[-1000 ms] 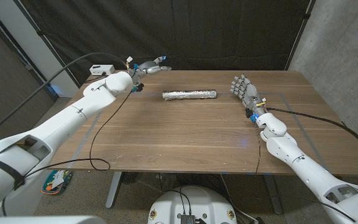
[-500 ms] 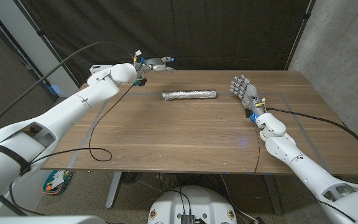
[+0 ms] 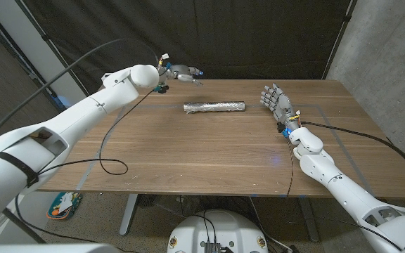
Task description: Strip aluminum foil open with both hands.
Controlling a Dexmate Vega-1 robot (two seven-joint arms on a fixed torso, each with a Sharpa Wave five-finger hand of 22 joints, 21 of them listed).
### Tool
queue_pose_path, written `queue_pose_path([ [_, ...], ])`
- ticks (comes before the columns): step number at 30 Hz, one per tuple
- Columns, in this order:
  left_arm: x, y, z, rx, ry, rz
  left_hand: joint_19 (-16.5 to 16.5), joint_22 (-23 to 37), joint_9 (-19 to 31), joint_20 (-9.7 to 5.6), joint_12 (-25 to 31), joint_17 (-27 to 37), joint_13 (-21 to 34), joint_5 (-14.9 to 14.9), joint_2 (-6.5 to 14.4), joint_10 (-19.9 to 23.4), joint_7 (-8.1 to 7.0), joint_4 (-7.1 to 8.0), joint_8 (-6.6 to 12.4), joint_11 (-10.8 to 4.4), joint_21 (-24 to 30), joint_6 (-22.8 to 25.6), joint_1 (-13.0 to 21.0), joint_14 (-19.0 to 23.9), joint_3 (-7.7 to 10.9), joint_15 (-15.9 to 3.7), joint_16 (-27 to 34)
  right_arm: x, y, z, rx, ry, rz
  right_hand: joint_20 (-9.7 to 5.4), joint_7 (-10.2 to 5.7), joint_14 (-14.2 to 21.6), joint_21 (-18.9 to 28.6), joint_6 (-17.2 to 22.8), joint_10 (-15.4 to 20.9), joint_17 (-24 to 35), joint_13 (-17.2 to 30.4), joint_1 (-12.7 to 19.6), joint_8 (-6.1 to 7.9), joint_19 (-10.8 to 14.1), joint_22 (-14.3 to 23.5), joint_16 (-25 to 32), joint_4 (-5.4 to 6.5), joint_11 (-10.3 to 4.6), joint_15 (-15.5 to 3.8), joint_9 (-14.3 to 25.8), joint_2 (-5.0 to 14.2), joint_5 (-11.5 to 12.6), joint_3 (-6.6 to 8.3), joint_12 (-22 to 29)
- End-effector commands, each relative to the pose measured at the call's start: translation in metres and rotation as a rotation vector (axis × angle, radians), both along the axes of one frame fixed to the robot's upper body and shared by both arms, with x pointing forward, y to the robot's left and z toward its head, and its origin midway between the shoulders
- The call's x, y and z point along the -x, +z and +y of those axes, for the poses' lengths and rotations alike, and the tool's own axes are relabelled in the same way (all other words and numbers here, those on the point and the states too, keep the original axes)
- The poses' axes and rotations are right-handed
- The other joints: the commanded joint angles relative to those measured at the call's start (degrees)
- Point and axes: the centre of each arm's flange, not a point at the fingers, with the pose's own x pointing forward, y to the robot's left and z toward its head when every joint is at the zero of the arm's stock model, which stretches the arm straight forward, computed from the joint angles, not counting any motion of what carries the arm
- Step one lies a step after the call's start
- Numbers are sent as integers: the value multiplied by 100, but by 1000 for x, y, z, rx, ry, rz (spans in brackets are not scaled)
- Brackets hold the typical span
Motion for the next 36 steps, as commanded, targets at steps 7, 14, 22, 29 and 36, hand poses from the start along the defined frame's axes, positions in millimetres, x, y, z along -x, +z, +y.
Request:
queue_pose_path([
  [7, -4, 9, -25, -179, 50, 87, 144, -1, 20, -41, 42, 21, -5, 51, 27, 273, 40, 12, -10, -1, 45, 155, 110, 148, 46, -50, 13, 2, -3, -4, -2, 1, 5, 39, -7, 73, -19, 133, 107, 8, 25, -13, 49, 35, 26, 36, -17, 4, -17, 31, 49, 45, 45, 36],
  [14, -7, 11, -33, -228, 72, 85, 175, -3, 20, -61, 49, 16, -6, 52, -16, 411, 71, 5, -19, -36, 29, 230, 156, 201, 33, -61, 0, 2, -4, -5, -4, 2, 6, 40, -4, 90, -27, 166, 135, 9, 26, -11, 51, 40, 27, 34, -24, 8, -19, 31, 51, 46, 53, 41],
  [22, -12, 16, -44, -283, 90, 91, 245, -5, 19, -98, 37, 13, -6, 59, -51, 496, 85, -5, -50, -43, 29, 247, 216, 241, 28, -78, -16, 3, -6, -7, -10, 0, 6, 42, -5, 120, -32, 194, 151, 11, 26, -12, 52, 51, 28, 38, -27, 6, -21, 31, 52, 47, 58, 42],
  [29, -19, 20, -59, -357, 125, 86, 254, -4, 20, -106, -14, 21, -4, 58, -63, 444, 72, 25, -97, -29, 15, 199, 201, 229, 6, -67, -37, 4, -9, -8, -13, 1, 8, 46, -8, 149, -39, 220, 181, 12, 27, -15, 54, 52, 29, 43, -29, 11, -16, 32, 53, 47, 62, 49],
  [36, -19, 17, -75, -418, 130, -2, 339, -5, 21, -134, 0, 25, -1, 66, -82, 629, 65, 48, -86, -107, 12, 347, 217, 320, -14, -139, -36, 4, -14, -10, -23, 0, 13, 49, -4, 188, -46, 237, 212, 15, 27, -23, 51, 58, 30, 52, -27, 27, -10, 32, 53, 47, 65, 56],
])
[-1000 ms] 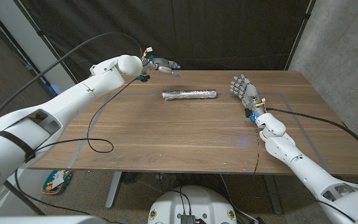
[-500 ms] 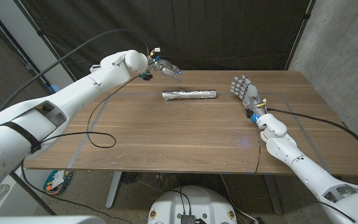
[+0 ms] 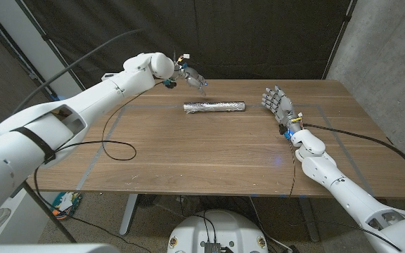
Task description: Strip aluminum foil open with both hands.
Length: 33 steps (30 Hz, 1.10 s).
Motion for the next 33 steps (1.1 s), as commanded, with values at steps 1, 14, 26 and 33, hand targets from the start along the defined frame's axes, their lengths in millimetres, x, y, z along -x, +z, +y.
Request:
queue_pose_path([
  [1, -4, 0, -24, -114, 8, -82, 94, -6, 20, -12, -1, 7, 9, 32, -28, 158, -3, 28, 4, -41, 10, 142, 40, 121, 2, -140, -7, 1, -7, -3, -14, -1, 3, 8, 8, 74, -1, 47, 62, 16, 27, 0, 52, 18, 30, 54, -4, -1, -12, 32, 30, 28, 42, 57],
  [14, -7, -12, -34, -191, 28, -140, 159, -10, 20, -43, -53, -10, 11, 63, -103, 208, -34, -34, 2, -87, -10, 274, 187, 171, 5, -197, -43, -1, -10, -4, -19, 2, 8, 7, 15, 112, -16, 93, 145, 19, 28, -9, 51, 25, 31, 53, -6, 16, 10, 32, 29, 29, 49, 78],
  [26, -11, -25, -40, -226, 20, -202, 222, -9, 35, -87, -131, 8, 32, 112, -138, 351, -47, 7, -19, -179, -73, 463, 312, 264, -11, -262, -83, -2, -11, -4, -16, 3, 13, 16, 13, 117, -25, 128, 142, 21, 28, -19, 53, 31, 32, 45, -5, -5, 8, 32, 28, 28, 52, 68],
  [33, -13, -35, -51, -298, 32, -274, 298, -9, 38, -136, -202, 13, 42, 134, -190, 315, -17, 17, -171, -205, -91, 200, 354, 318, -44, -296, -98, -3, -13, -5, -13, 1, 21, 11, 13, 128, -31, 137, 163, 22, 28, -23, 48, 37, 33, 44, -6, 24, 9, 32, 28, 29, 55, 71],
])
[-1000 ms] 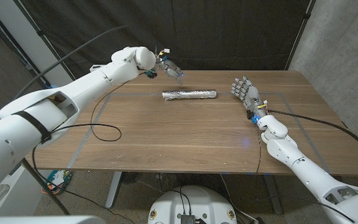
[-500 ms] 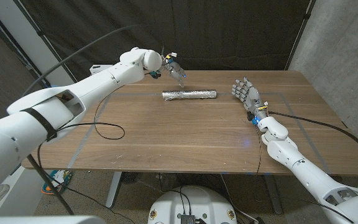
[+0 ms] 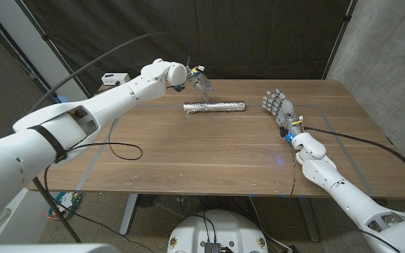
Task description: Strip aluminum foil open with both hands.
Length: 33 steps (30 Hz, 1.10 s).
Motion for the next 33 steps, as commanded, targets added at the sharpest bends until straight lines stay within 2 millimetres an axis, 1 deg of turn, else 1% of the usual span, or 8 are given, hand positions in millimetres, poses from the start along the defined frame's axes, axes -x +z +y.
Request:
queue_pose_path([
  [1, -4, -17, -14, -95, 11, -99, 106, 17, 23, -44, -26, 10, 17, 49, -73, 0, 19, -7, -51, -37, -7, -73, 87, 75, -40, -315, -13, -1, -3, -1, 1, 1, 9, 12, -7, 48, -33, 57, 41, 22, 29, -21, 47, 38, 33, 42, -9, -14, -18, 32, 27, 32, 57, 25],
  [2, -4, -18, -16, -104, 11, -105, 145, 17, 23, -56, -25, 10, 18, 53, -92, 22, 25, -9, -58, -63, 1, -75, 93, 89, -49, -328, -13, -1, -3, -1, -1, 2, 9, 11, -5, 48, -34, 59, 40, 22, 29, -20, 48, 39, 33, 41, -10, -15, -14, 33, 26, 32, 57, 24],
  [8, -7, -26, -22, -109, -1, -141, 217, 18, 26, -54, -48, 13, 22, 67, -124, 17, 60, 2, -83, -34, 7, -91, 103, 135, -75, -328, -10, -2, -7, -2, -7, 6, 14, 19, -4, 65, -38, 87, 58, 20, 29, -14, 51, 48, 33, 41, -20, -20, -19, 33, 21, 33, 62, 26],
  [11, -6, -31, -25, -122, -13, -196, 248, 21, 33, -76, -185, 26, 29, 99, -93, -265, 89, 19, -158, -29, -13, -213, 169, 121, -73, -325, -41, -2, -8, -1, 1, 5, 20, 25, -2, 82, -41, 116, 79, 20, 29, -13, 58, 53, 34, 44, -23, -4, -14, 33, 20, 33, 65, 32],
  [13, -7, -32, -26, -119, -24, -204, 283, 23, 39, -119, -232, 35, 35, 114, -84, -375, 98, 36, -222, 17, -18, -349, 188, 83, -82, -335, -66, -2, -8, -2, 0, 7, 21, 32, -2, 91, -44, 131, 78, 19, 29, -7, 60, 53, 34, 44, -30, -21, -20, 33, 17, 34, 68, 29],
  [24, -18, -51, -28, -73, -47, -123, 315, 27, 49, -149, -180, 52, 49, 138, -137, -240, 55, 106, -281, -26, -45, -472, 118, 130, -177, -371, -67, -1, -8, -4, 8, 9, 26, 32, 4, 130, -56, 202, 110, 16, 30, 10, 71, 64, 34, 45, -54, 0, -15, 34, 7, 35, 79, 31],
  [30, -22, -55, -29, -67, -39, -127, 341, 31, 55, -155, -200, 65, 58, 172, -51, -299, 78, 137, -350, -24, -56, -657, 151, 152, -164, -381, -73, -2, -9, -5, 8, 11, 28, 37, 19, 154, -61, 245, 126, 17, 30, 14, 78, 72, 35, 46, -62, 9, -18, 35, 3, 35, 83, 31],
  [33, -24, -57, -30, -67, -39, -138, 361, 33, 59, -176, -209, 73, 62, 194, 43, -331, 102, 148, -360, -7, -57, -700, 201, 148, -127, -363, -79, -2, -9, -5, 8, 13, 28, 39, 19, 167, -64, 253, 137, 19, 30, 10, 76, 75, 35, 49, -62, 8, -8, 35, 3, 34, 84, 33],
])
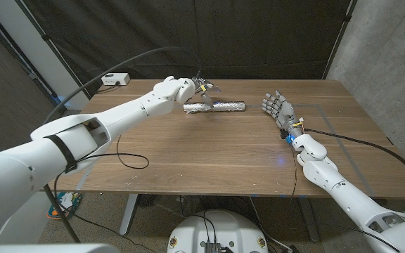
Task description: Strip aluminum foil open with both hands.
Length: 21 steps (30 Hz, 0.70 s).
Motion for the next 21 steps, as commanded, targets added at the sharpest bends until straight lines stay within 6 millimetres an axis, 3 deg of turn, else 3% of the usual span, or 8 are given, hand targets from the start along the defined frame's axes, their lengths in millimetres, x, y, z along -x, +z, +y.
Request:
queue_pose_path([
  [1, -12, -17, -4, 18, -3, -2, 58, 19, 34, -11, 11, 24, 20, 63, 209, -44, 5, 33, -20, 34, -16, -111, 66, 59, 63, -339, -28, -1, -2, -2, 3, 6, 7, 7, 11, 65, -4, 58, 78, 20, 30, 9, 38, 43, 35, 49, -4, 4, 10, 6, 3, 34, 27, 33],
  [15, -21, -25, -18, -20, -14, -6, 26, 22, 43, -40, -7, 36, 31, 85, 352, -151, -54, 45, 0, 44, -59, -136, 180, -87, 105, -301, -95, 1, -5, -5, -3, 3, 8, 9, 24, 99, -14, 98, 124, 30, 31, -23, 34, 58, 37, 54, 10, 14, 1, 7, 5, 31, 24, 40],
  [21, -22, -27, -24, -58, -15, -15, 9, 24, 46, -41, 0, 43, 38, 88, 396, -180, -303, 51, 68, 51, -84, 15, 228, -134, 103, -291, -111, 1, -6, -6, -6, 2, 10, 12, 37, 117, -19, 110, 144, 33, 31, -37, 29, 65, 38, 56, 17, 13, -1, 7, 7, 30, 23, 42],
])
